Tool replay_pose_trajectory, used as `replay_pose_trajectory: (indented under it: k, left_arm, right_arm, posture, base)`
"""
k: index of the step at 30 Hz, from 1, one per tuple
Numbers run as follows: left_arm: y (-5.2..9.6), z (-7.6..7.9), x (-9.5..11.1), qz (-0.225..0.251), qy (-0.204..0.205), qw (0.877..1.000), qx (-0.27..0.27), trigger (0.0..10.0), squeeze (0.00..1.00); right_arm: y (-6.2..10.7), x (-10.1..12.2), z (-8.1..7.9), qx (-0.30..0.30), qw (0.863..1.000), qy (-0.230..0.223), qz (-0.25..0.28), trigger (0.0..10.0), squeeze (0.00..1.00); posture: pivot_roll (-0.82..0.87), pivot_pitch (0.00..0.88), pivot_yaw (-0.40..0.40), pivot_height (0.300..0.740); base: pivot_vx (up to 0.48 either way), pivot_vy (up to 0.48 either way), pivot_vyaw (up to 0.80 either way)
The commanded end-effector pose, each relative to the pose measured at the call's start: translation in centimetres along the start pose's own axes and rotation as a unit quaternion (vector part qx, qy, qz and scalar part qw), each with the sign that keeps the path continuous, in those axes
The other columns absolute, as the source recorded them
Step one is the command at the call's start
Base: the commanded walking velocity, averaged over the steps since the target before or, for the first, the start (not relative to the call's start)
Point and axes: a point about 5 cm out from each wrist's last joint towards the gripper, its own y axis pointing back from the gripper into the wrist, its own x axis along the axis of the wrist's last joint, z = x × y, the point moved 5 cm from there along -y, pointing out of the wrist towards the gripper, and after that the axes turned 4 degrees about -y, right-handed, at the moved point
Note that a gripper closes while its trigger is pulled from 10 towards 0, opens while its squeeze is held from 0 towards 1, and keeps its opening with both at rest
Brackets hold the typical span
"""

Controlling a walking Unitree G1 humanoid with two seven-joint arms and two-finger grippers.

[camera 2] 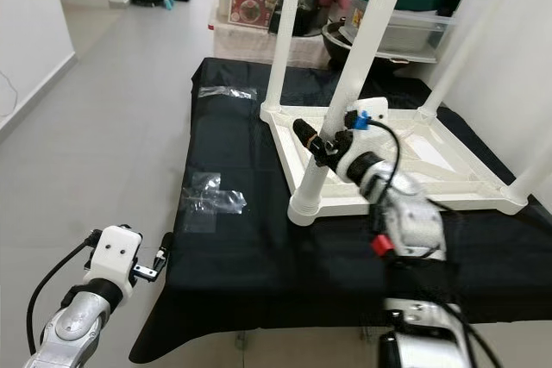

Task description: Building children table

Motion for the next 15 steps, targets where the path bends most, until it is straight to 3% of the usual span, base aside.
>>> replay_pose_trajectory:
  k: [1, 2, 3, 6, 7, 15]
  left_arm:
    - [-0.18, 0.36, -0.21, -0.003, -0.003, 1.000, -0.009, 10.0, 0.00]
    - [-0.18, 0.36, -0.21, -0.003, -0.003, 1.000, -0.009, 10.0, 0.00]
    - [-0.34, 0.59, -0.01, 0.000, -0.002, 1.000, -0.011, 10.0, 0.00]
    - [-0.37, 0.65, 0.05, 0.000, -0.002, 1.000, -0.011, 10.0, 0.00]
    - [-0.37, 0.68, 0.06, 0.001, -0.002, 1.000, -0.012, 10.0, 0.00]
    - [-0.12, 0.25, -0.17, -0.002, -0.005, 1.000, -0.009, 10.0, 0.00]
  right_arm:
    - [-0.62, -0.48, -1.21, 0.046, 0.999, 0.018, -0.016, 10.0, 0.00]
    - [-0.62, -0.48, -1.21, 0.046, 0.999, 0.018, -0.016, 10.0, 0.00]
    - [-0.93, -0.74, -1.37, 0.060, 0.998, 0.023, -0.023, 8.2, 0.00]
    - [-1.09, -0.74, -1.44, 0.063, 0.998, 0.022, -0.022, 8.2, 0.00]
    - [-1.26, -0.82, -1.45, 0.062, 0.998, 0.025, -0.022, 0.0, 0.00]
    - [-1.17, -1.25, -0.46, 0.039, 0.998, 0.034, -0.026, 0.0, 0.00]
  posture:
    - [0.09, 0.000, -0.144, 0.740]
    - [0.09, 0.000, -0.144, 0.740]
    - [0.10, 0.000, -0.144, 0.740]
    - [0.10, 0.000, -0.144, 0.740]
    - [0.10, 0.000, -0.147, 0.740]
    - [0.11, 0.000, -0.148, 0.740]
  base:
    - [0.000, 0.000, 0.00]
    - [0.000, 0.000, 0.00]
    - [0.000, 0.000, 0.00]
    - [0.000, 0.000, 0.00]
    - [0.000, 0.000, 0.00]
    - [0.000, 0.000, 0.00]
